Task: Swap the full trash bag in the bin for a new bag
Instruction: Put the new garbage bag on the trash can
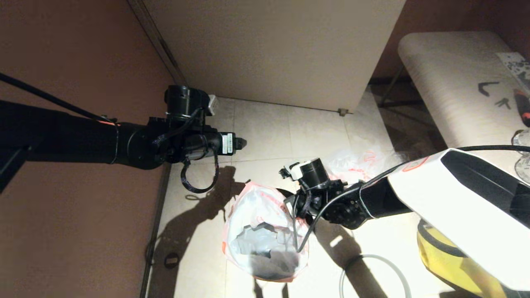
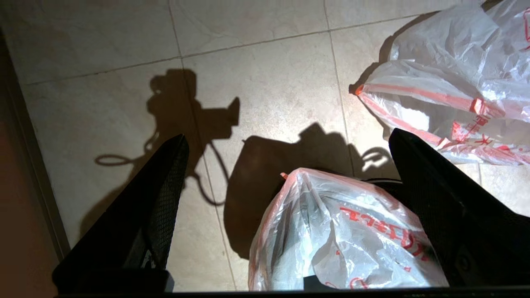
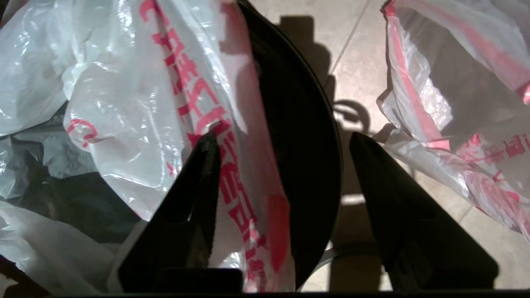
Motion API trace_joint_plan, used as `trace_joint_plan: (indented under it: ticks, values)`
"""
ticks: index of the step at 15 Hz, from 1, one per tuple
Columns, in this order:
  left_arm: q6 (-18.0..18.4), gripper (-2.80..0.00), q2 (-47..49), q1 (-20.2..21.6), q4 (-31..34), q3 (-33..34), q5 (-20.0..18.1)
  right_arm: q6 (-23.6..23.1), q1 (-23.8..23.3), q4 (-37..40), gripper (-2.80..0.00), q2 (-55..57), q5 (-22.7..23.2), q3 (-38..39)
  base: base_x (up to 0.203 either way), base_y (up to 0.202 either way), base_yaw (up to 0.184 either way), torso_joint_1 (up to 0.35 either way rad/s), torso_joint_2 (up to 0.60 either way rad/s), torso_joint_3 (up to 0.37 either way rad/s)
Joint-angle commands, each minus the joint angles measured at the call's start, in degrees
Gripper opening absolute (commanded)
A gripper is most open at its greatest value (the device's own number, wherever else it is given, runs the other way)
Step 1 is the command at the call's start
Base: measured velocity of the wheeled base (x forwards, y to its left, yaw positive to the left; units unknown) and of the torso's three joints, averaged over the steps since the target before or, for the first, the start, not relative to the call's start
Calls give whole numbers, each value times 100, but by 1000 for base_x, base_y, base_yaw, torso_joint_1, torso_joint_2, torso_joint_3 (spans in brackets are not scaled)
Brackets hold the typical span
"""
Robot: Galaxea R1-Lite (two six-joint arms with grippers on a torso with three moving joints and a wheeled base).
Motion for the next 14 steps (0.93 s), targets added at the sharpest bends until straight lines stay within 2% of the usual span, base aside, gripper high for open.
trace_joint_plan:
  ticks: [1,2,3,5,10,11,14]
  values:
    - [-8,0,-9,2,-23,-26,7,-47,25,-13,0,164,-15,-51,0,0,0,0,0,0]
    - [-17,0,0,2,-53,-26,6,-58,25,-13,0,162,-18,-36,0,0,0,0,0,0]
    - [-83,-280,11,2,-59,-60,-2,-65,32,-21,0,155,-68,-7,0,0,0,0,0,0]
    - [-228,-280,18,2,-59,-106,7,-66,33,-21,0,138,-158,3,0,0,0,0,0,0]
    - [-246,-280,9,28,-59,-131,7,-70,16,-21,0,164,-211,156,0,0,0,0,0,0]
    - [-246,-280,17,28,-59,-131,7,-75,7,-4,-280,174,-220,171,0,0,0,0,0,0]
    - [-255,-280,13,50,-41,-162,7,-75,7,-13,-280,125,-298,205,0,0,0,0,0,0]
